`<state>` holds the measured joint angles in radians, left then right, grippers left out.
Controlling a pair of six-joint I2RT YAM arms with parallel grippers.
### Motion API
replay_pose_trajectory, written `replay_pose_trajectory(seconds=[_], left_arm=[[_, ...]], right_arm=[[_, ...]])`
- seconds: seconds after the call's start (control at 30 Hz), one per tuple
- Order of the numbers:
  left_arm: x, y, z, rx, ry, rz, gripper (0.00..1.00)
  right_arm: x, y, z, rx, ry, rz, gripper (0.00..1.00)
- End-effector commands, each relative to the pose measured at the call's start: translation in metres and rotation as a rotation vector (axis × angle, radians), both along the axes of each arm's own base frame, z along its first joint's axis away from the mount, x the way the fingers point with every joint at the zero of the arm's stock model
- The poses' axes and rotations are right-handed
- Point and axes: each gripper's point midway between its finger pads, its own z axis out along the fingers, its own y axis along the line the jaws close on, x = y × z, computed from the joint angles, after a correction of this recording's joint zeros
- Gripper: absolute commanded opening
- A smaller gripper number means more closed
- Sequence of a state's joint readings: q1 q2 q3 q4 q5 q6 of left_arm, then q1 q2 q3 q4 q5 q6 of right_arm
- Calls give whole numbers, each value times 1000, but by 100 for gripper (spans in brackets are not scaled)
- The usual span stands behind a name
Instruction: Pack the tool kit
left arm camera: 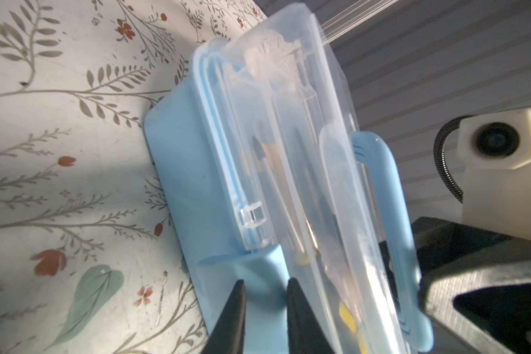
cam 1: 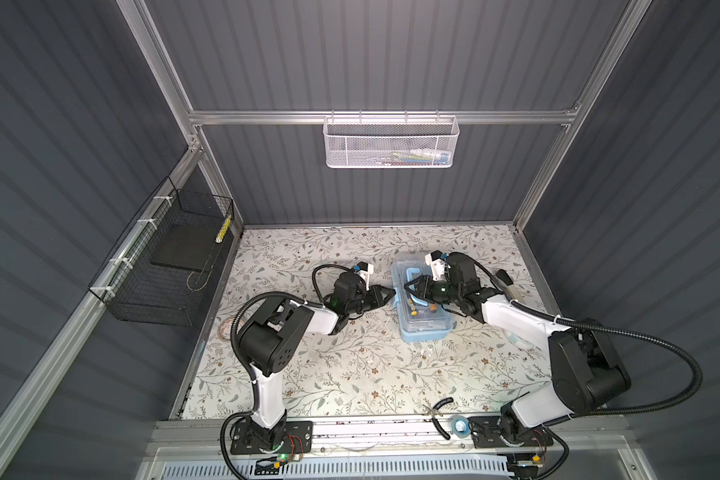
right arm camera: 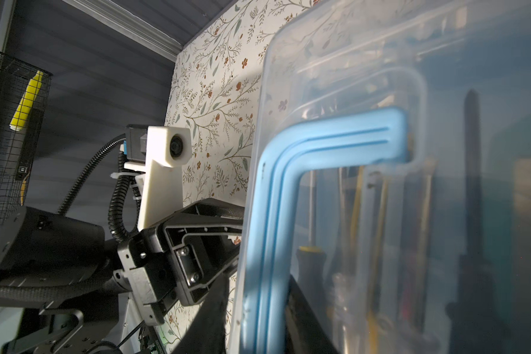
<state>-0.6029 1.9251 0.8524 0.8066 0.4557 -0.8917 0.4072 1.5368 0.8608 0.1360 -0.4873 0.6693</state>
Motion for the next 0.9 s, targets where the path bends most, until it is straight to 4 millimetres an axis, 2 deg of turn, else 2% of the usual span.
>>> replay_pose_trajectory(seconds=[0.0, 0.3, 0.5, 0.6, 0.67, 0.87], left_arm=[[-37, -21, -34, 21, 89, -83, 26], [-58, -34, -45, 16, 97, -109, 29], [-59, -33, -45, -2, 94, -93, 30], [-56, -30, -41, 34, 77, -85, 32], [-52, -27, -38, 54, 63, -78, 37], [-28, -7, -24, 78, 35, -18, 53]], right_arm=[[-50, 0, -80, -114, 237, 50, 32], [-68, 10, -92, -88, 263, 55, 30], [-76, 16, -97, -76, 274, 63, 29], [-76, 17, -98, -70, 280, 59, 29], [-75, 20, -98, -59, 288, 62, 29], [-71, 48, -99, -23, 303, 107, 29]])
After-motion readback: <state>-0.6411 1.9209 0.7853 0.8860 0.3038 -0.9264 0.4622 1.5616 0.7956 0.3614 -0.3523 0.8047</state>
